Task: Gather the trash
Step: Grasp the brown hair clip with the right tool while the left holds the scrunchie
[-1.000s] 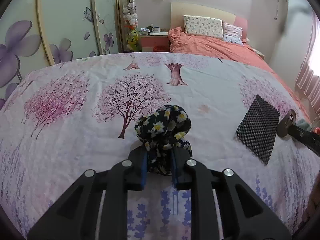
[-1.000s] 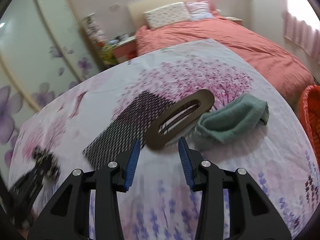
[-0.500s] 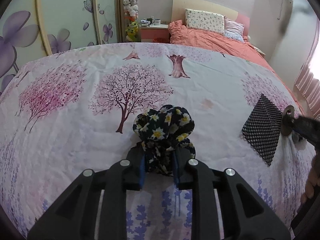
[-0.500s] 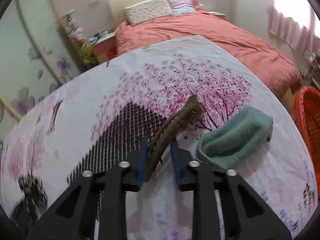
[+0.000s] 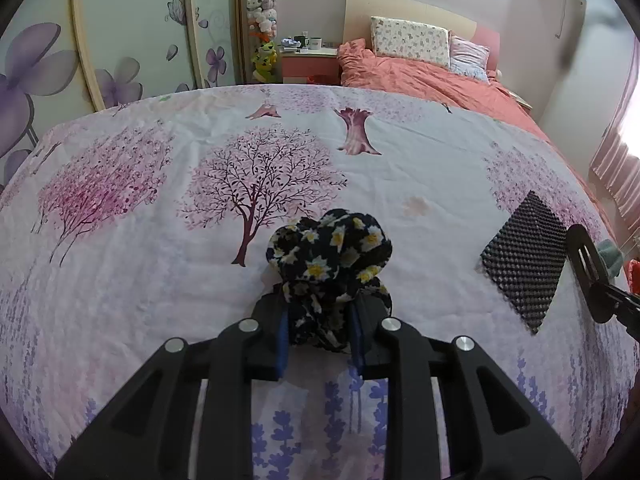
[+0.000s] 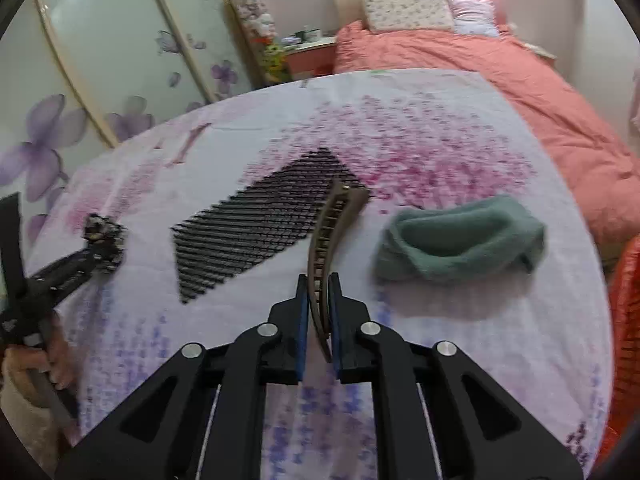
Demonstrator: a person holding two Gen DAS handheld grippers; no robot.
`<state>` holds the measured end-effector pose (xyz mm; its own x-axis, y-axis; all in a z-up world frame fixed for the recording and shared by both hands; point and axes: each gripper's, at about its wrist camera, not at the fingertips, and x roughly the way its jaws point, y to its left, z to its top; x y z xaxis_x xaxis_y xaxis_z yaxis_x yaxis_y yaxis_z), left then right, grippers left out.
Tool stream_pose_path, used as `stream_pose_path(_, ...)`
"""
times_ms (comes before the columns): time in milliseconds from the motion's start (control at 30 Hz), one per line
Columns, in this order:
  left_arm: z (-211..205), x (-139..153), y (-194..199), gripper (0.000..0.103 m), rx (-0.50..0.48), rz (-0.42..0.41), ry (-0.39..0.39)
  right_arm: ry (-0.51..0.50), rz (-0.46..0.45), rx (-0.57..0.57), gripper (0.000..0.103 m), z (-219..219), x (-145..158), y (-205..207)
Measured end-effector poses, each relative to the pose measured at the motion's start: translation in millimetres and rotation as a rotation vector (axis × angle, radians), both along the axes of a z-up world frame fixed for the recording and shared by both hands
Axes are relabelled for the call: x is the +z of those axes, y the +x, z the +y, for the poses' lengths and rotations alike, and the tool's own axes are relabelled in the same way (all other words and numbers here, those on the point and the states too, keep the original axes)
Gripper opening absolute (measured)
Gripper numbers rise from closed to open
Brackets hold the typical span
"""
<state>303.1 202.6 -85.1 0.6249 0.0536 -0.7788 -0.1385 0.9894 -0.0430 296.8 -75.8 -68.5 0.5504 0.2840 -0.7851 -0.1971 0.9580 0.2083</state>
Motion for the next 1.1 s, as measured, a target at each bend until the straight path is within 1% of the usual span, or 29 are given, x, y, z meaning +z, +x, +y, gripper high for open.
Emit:
stream_pose_path(133,0,0,0,0.026,0.000,0.000,0.001,-0.019,-0.011,-0.030,0.011,7,-3,1)
stream_pose_path(333,0,0,0,0.026,0.000,0.001,0.003,-0.060,-0.031,-0.071,0.011,21,-10,12)
stream_pose_path(433,0,0,0,0.026,0.000,0.001,0.002,-0.075,-0.053,-0.083,0.011,20,-11,10)
stream_pose_path(600,0,-1,0,0.026,-0.001,0.001,0.000,-0.068,-0.051,-0.088,0.011,15,-12,7)
stream_pose_path(700,0,-1,0,0.026,-0.001,0.001,-0.003,-0.083,-0.053,-0.090,0.011,16,-12,7)
stream_pose_path(833,1,-1,0,0.027,-0.003,-0.004,-0.027,-0.084,-0.053,-0.091,0.011,16,-11,6)
stream_pose_path(1000,8,0,-2,0.029,0.004,-0.013,-0.074,-0.064,-0.050,-0.098,0.011,14,-12,4)
stream_pose_path(1100,10,-1,-3,0.029,0.008,-0.016,-0.088,-0.048,-0.048,-0.099,0.011,11,-12,4)
